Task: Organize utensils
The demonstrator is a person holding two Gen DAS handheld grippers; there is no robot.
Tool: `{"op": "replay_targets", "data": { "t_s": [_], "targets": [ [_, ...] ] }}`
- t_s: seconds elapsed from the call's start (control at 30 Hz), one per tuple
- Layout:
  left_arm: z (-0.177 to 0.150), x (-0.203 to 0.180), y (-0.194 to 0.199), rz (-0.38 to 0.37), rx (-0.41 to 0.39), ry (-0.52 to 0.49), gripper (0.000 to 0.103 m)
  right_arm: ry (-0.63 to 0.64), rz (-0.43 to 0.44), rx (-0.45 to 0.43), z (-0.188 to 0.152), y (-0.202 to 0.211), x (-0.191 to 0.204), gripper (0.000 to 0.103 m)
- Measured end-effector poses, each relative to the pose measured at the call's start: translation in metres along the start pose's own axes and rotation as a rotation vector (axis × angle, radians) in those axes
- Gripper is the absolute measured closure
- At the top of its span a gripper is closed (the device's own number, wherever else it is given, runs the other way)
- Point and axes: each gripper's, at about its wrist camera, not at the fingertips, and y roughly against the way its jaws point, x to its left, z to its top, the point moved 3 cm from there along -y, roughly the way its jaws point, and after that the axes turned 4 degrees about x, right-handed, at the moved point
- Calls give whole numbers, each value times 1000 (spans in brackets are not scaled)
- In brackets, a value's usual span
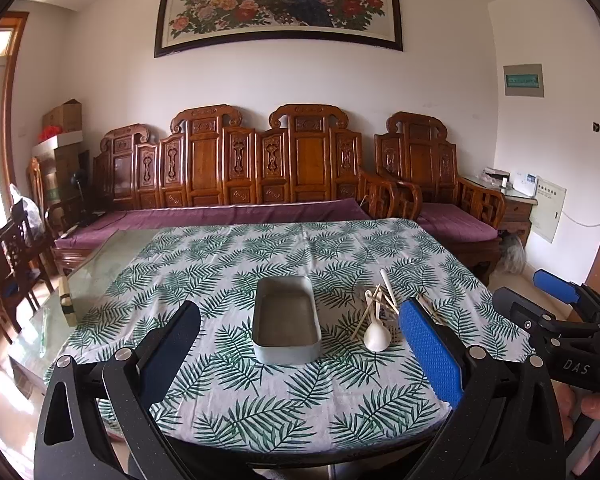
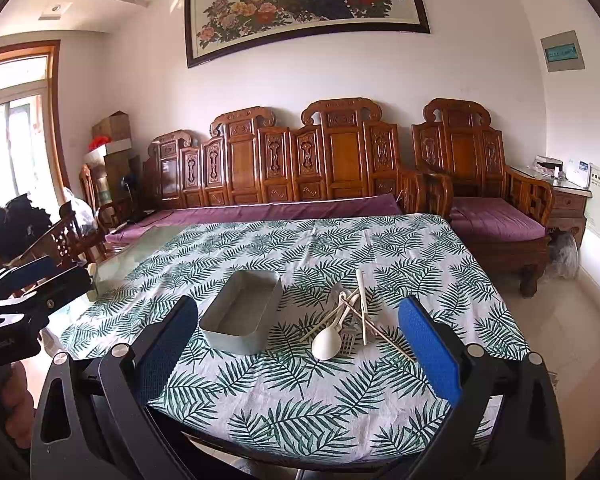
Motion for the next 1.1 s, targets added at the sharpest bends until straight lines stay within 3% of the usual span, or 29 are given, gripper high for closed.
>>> {"op": "replay_targets", "data": {
  "t_s": [0.33,0.83,1.1],
  "targets": [
    [-3,-1,-10,-1,27,-2,6,-3,0,16,-5,-6,-5,3],
    [-16,-10,-76,-31,133,-46,6,27,-23,81,-9,-66,-53,3],
    [-14,-18,-114,-59,181,-72,6,62,-47,178,-6,-120,-88,20]
  ]
}}
